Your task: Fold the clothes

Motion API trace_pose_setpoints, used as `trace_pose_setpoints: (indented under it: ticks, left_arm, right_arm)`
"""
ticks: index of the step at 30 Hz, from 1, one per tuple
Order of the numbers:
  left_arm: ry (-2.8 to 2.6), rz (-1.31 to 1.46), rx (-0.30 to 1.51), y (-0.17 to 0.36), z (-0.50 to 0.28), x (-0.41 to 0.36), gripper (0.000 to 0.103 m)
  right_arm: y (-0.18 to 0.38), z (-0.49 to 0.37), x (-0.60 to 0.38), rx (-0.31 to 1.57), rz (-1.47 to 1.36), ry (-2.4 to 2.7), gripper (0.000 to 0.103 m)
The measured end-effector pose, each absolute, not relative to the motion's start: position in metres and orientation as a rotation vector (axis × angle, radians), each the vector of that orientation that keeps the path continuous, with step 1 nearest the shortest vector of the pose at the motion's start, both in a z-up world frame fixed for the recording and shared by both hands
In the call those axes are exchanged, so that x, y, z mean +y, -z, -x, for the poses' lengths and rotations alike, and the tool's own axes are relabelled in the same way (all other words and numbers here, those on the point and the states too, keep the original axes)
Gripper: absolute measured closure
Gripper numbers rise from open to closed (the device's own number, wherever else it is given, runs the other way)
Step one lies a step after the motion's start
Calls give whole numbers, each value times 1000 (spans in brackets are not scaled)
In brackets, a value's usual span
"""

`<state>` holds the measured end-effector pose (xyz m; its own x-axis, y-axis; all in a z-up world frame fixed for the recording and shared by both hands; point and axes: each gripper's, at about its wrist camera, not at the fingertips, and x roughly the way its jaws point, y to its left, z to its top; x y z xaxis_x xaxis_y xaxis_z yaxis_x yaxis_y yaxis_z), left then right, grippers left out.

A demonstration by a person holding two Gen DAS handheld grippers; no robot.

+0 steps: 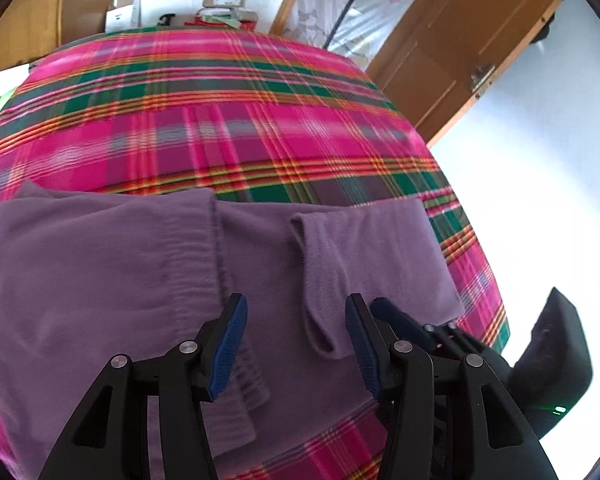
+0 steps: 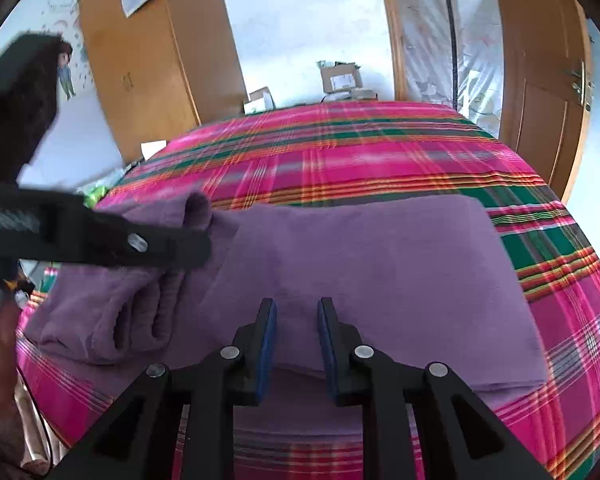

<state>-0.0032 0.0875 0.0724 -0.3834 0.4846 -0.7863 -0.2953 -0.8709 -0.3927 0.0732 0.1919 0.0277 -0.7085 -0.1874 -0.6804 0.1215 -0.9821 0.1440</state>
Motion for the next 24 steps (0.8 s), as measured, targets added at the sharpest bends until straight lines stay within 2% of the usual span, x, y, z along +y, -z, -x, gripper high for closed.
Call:
trace_pose_setpoints:
  ticks: [10, 16, 24]
  left_arm:
    - [-2331, 1372, -355, -74, 2, 42, 50]
    - [-2359, 1398, -421, -67, 3, 14, 50]
    - [-2367, 1414, -459, -59, 3, -6, 50]
  right_arm:
    - [-39, -39, 181, -142, -1124, 2724, 74]
    - [-40, -33, 156, 62, -1127, 2747, 73]
    - [-38, -8, 154, 21, -1202, 2742, 73]
